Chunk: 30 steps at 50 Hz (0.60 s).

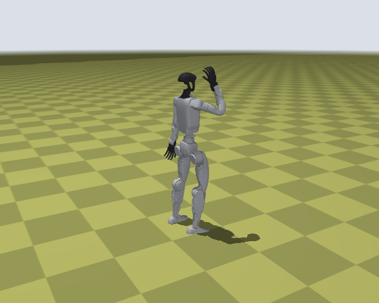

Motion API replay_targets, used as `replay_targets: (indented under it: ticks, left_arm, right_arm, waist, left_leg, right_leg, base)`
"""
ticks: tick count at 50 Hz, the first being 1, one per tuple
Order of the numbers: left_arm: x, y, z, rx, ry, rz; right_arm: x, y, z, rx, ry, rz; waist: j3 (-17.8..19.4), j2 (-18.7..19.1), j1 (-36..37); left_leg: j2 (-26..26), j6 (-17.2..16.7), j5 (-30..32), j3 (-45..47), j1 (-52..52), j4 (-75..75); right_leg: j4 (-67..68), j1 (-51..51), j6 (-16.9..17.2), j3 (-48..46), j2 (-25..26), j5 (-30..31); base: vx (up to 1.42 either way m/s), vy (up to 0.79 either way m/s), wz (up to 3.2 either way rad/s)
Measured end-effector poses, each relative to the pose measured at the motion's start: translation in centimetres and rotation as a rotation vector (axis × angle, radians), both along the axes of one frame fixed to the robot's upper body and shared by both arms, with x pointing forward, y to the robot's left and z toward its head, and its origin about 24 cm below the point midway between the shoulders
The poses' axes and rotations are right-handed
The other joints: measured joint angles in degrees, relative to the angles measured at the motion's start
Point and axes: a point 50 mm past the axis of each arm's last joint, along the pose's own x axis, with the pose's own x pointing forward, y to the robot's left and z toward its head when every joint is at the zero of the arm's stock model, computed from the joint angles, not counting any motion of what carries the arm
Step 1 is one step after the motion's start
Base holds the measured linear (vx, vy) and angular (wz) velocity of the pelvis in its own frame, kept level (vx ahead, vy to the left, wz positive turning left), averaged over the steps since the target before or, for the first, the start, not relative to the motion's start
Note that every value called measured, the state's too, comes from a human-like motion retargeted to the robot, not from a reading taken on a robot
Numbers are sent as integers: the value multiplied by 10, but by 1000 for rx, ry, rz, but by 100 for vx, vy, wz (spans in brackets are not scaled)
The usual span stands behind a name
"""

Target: Upper body actions

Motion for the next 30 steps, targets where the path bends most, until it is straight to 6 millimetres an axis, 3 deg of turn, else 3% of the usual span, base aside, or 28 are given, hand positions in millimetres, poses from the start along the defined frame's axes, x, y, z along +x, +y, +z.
replay_targets:
  ticks: [10,20,27,30]
  left_arm:
    - [-10,3,2,13,45,39]
    - [7,-1,-1,-18,-9,21]
    - [19,-6,-4,-44,-37,26]
    - [21,-11,-6,-63,-53,55]
  right_arm:
    - [-3,-5,2,29,-24,-2]
    - [-4,-4,3,43,-37,-42]
    - [-5,-7,2,33,-40,-83]
    - [-5,-8,3,26,-41,-92]
  waist:
    - [-1,5,-4]
    - [-7,19,2]
    - [-11,8,-1]
    - [-14,6,1]
  left_leg:
    - [4,4,-2,9,-6,-9]
    - [22,0,-2,33,-12,-11]
    - [11,-12,2,26,-6,-2]
    - [11,-19,4,30,-6,4]
  right_leg:
    - [37,-32,-1,12,2,8]
    - [51,-44,-76,-100,-5,21]
    - [-1,-9,-47,-89,5,-16]
    - [-19,0,-56,-86,11,-16]
  base:
    - [-3,0,-8]
    - [-4,-5,-22]
    - [5,-8,12]
    - [4,-8,-10]
